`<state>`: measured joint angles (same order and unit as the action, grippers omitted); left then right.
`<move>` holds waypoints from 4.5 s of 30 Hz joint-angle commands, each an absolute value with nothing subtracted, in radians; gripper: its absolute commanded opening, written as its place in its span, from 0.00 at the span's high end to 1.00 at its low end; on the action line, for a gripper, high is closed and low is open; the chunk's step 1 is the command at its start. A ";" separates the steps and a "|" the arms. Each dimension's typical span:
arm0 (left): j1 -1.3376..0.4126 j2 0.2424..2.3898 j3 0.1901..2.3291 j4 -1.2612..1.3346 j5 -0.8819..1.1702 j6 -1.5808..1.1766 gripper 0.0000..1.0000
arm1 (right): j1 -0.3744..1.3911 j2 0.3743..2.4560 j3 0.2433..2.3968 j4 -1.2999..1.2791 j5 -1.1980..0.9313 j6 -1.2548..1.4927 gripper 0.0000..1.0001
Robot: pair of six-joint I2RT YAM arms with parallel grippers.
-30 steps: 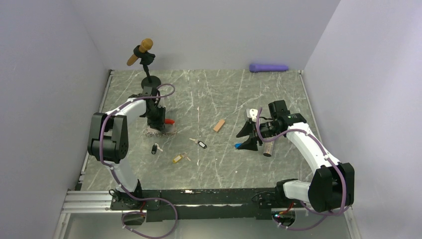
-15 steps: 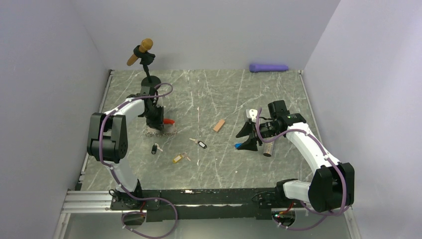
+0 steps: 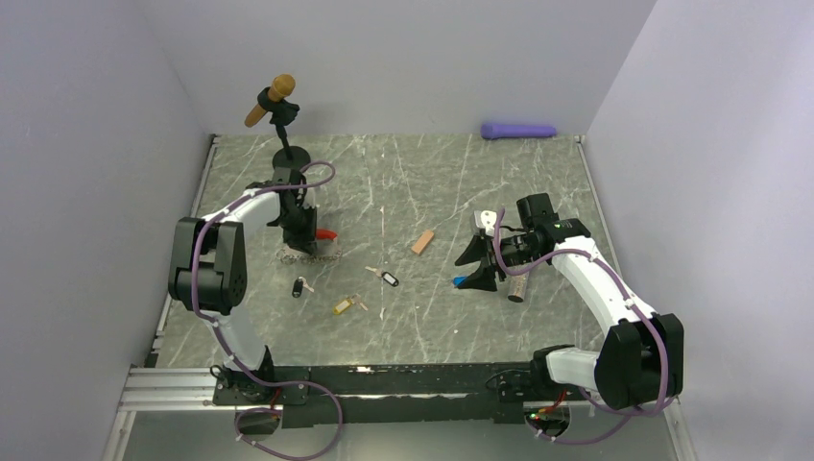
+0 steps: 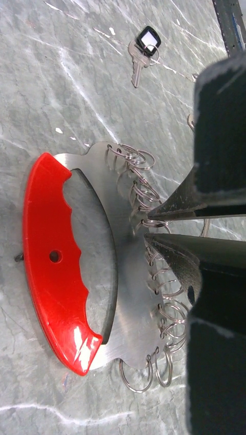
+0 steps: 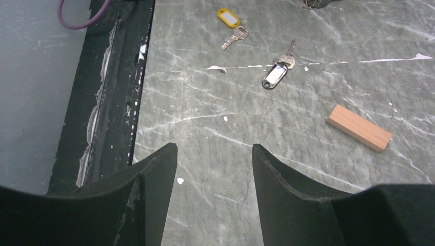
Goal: Put the keys on the keyring
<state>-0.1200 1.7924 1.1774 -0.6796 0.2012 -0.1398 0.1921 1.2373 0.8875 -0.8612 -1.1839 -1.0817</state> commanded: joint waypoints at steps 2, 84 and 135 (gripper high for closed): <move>-0.135 1.795 1.174 -0.703 0.196 -0.127 0.79 | 0.197 1.218 0.920 -0.862 -1.216 -1.118 0.40; -0.299 1.438 1.426 -0.954 0.339 -0.070 1.00 | 0.488 1.372 1.151 -0.120 -1.124 -0.182 0.52; -0.691 1.154 1.293 -0.768 0.325 0.206 1.00 | 0.574 1.440 1.182 0.027 -1.332 -0.120 0.54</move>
<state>-0.6819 1.1839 1.3125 -0.8402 0.2924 0.2241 0.5762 1.4475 1.1294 0.0460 -1.2858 -0.0673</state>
